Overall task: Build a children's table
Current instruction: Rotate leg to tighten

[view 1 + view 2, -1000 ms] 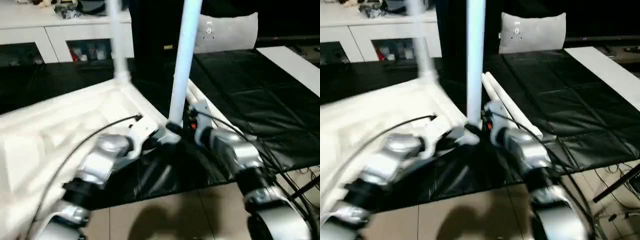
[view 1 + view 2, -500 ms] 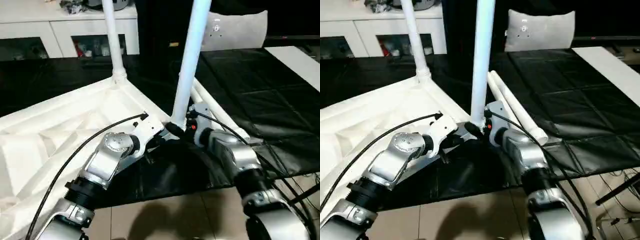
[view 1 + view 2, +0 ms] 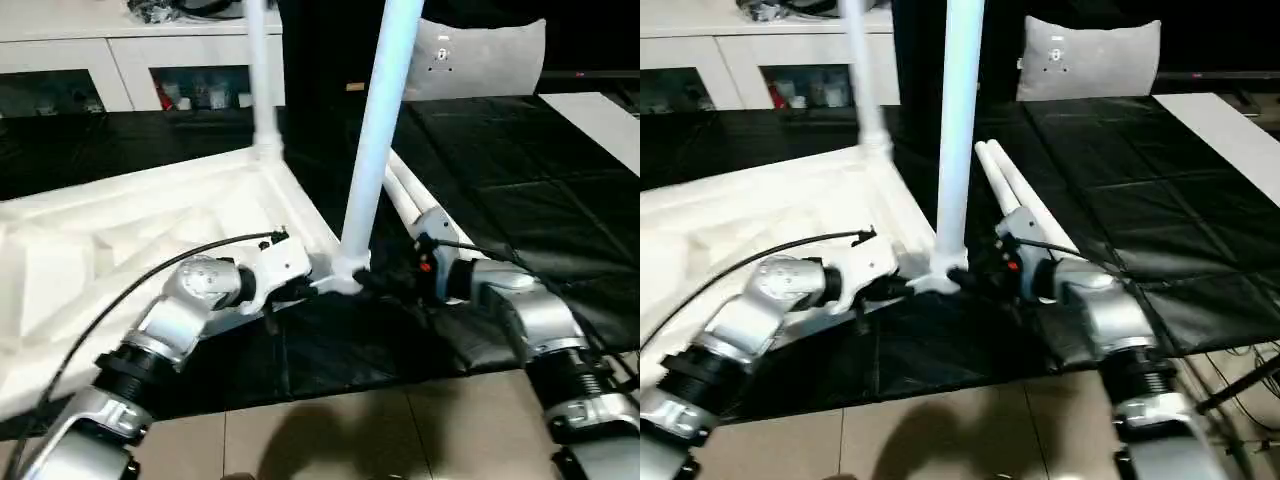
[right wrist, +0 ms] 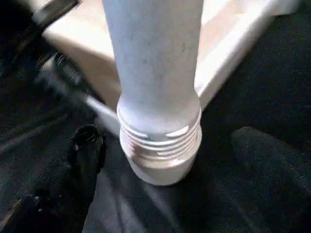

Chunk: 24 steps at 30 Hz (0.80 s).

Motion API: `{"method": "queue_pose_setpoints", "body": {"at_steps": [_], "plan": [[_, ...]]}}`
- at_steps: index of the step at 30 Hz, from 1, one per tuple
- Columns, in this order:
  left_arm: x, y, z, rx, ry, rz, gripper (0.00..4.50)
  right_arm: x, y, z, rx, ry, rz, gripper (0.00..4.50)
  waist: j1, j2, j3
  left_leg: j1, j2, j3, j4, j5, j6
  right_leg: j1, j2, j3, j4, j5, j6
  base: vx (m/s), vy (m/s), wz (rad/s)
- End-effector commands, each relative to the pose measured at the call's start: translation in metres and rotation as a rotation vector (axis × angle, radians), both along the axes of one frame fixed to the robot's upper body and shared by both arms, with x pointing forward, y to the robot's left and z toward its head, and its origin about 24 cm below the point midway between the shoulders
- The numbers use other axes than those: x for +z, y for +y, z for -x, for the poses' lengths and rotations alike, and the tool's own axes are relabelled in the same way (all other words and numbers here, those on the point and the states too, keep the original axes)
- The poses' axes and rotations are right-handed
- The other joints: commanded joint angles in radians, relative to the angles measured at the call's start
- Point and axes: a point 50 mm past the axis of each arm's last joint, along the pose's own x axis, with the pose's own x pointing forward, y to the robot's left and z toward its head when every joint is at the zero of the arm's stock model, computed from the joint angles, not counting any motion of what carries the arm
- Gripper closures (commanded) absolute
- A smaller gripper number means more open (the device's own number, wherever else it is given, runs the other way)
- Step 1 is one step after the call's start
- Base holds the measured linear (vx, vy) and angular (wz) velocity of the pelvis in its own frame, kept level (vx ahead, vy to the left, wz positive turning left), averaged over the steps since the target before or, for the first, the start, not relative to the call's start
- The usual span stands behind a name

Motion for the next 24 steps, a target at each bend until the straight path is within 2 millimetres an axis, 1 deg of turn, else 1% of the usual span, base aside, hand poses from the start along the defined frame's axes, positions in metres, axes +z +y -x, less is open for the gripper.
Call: {"method": "queue_pose_setpoints", "body": {"at_steps": [1,2,4,5,7,9,10,11,12,16,17,20,23,24], "plan": [[-0.013,-0.001,0.011,-0.137,0.077,-0.095,4.50,0.009,0.003,0.000,0.094,-0.040,0.019,0.06,0.001,-0.004,-0.062,-0.004,0.035,0.006,-0.059,-0.084,0.091,0.066,-0.061,0.057,-0.062,-0.072,-0.242,0.000,0.000,0.00],[-0.013,-0.001,0.011,-0.140,0.077,-0.095,4.50,0.009,0.003,0.000,0.095,-0.041,0.019,0.06,0.003,-0.003,-0.062,-0.004,0.035,0.005,-0.059,-0.081,0.092,0.066,-0.062,0.057,-0.061,-0.073,-0.243,0.000,0.000,0.00],[-0.011,0.000,0.013,-0.197,0.089,-0.102,4.50,0.009,0.005,0.003,0.158,-0.032,0.024,0.06,0.006,-0.002,-0.063,-0.005,0.036,0.005,-0.058,-0.073,0.088,0.067,-0.063,0.057,-0.059,-0.067,-0.245,0.000,0.000,0.00],[-0.010,0.000,0.014,-0.219,0.094,-0.101,4.50,0.008,0.007,0.005,0.190,-0.021,0.023,0.06,0.006,-0.002,-0.064,-0.007,0.035,0.005,-0.058,-0.071,0.090,0.068,-0.063,0.057,-0.057,-0.061,-0.247,0.000,0.000,0.00],[-0.009,0.000,0.014,-0.240,0.097,-0.106,4.50,0.007,0.009,0.007,0.219,-0.014,0.023,0.06,0.007,-0.001,-0.065,-0.006,0.037,0.005,-0.057,-0.060,0.092,0.067,-0.063,0.057,-0.054,-0.040,-0.254,0.000,0.000,0.00],[-0.009,0.000,0.015,-0.256,0.100,-0.108,4.50,0.007,0.011,0.007,0.230,-0.015,0.022,0.06,0.008,-0.002,-0.065,-0.007,0.036,0.005,-0.056,-0.060,0.092,0.068,-0.063,0.057,-0.054,-0.039,-0.254,0.000,0.000,0.00],[-0.009,-0.001,0.015,-0.262,0.100,-0.106,4.50,0.006,0.011,0.007,0.233,-0.016,0.020,0.06,0.007,-0.013,-0.065,-0.007,0.036,0.007,-0.057,-0.060,0.093,0.068,-0.064,0.057,-0.056,-0.045,-0.251,0.000,0.000,0.00],[-0.009,-0.001,0.015,-0.267,0.100,-0.105,4.50,0.006,0.012,0.007,0.235,-0.018,0.018,0.06,0.009,-0.009,-0.064,-0.007,0.036,0.005,-0.057,-0.062,0.091,0.068,-0.064,0.057,-0.053,-0.053,-0.251,0.000,0.000,0.00],[-0.009,-0.002,0.015,-0.272,0.101,-0.103,4.50,0.005,0.013,0.006,0.234,-0.022,0.015,0.06,0.009,-0.007,-0.064,-0.007,0.037,0.005,-0.058,-0.068,0.086,0.067,-0.065,0.057,-0.056,-0.074,-0.246,0.000,0.000,0.00],[-0.010,-0.004,0.016,-0.283,0.106,-0.097,4.50,0.003,0.017,0.005,0.231,-0.020,0.004,0.06,0.010,-0.006,-0.064,-0.005,0.036,0.006,-0.058,-0.073,0.079,0.065,-0.064,0.058,-0.057,-0.084,-0.243,0.000,0.000,0.00],[-0.011,-0.004,0.016,-0.285,0.107,-0.097,4.50,0.002,0.018,0.004,0.229,-0.020,0.000,0.31,0.010,-0.006,-0.064,-0.006,0.036,0.006,-0.057,-0.070,0.079,0.066,-0.064,0.058,-0.056,-0.080,-0.243,0.000,0.000,0.00],[-0.012,-0.003,0.017,-0.286,0.111,-0.099,4.50,0.000,0.020,0.004,0.221,-0.013,-0.020,0.31,0.013,-0.005,-0.066,-0.006,0.036,0.006,-0.056,-0.052,0.081,0.066,-0.064,0.058,-0.052,-0.046,-0.249,0.000,0.000,0.00],[-0.013,-0.001,0.017,-0.287,0.116,-0.105,4.50,-0.002,0.022,0.004,0.216,0.000,-0.041,0.68,0.013,-0.007,-0.067,-0.007,0.035,0.006,-0.055,-0.043,0.086,0.068,-0.063,0.058,-0.050,-0.031,-0.250,0.000,0.000,0.00],[-0.014,-0.001,0.017,-0.287,0.118,-0.107,4.50,-0.003,0.023,0.004,0.214,0.006,-0.048,0.74,0.013,-0.009,-0.067,-0.007,0.035,0.006,-0.055,-0.044,0.087,0.068,-0.064,0.058,-0.050,-0.034,-0.250,0.000,0.000,0.00]]}}
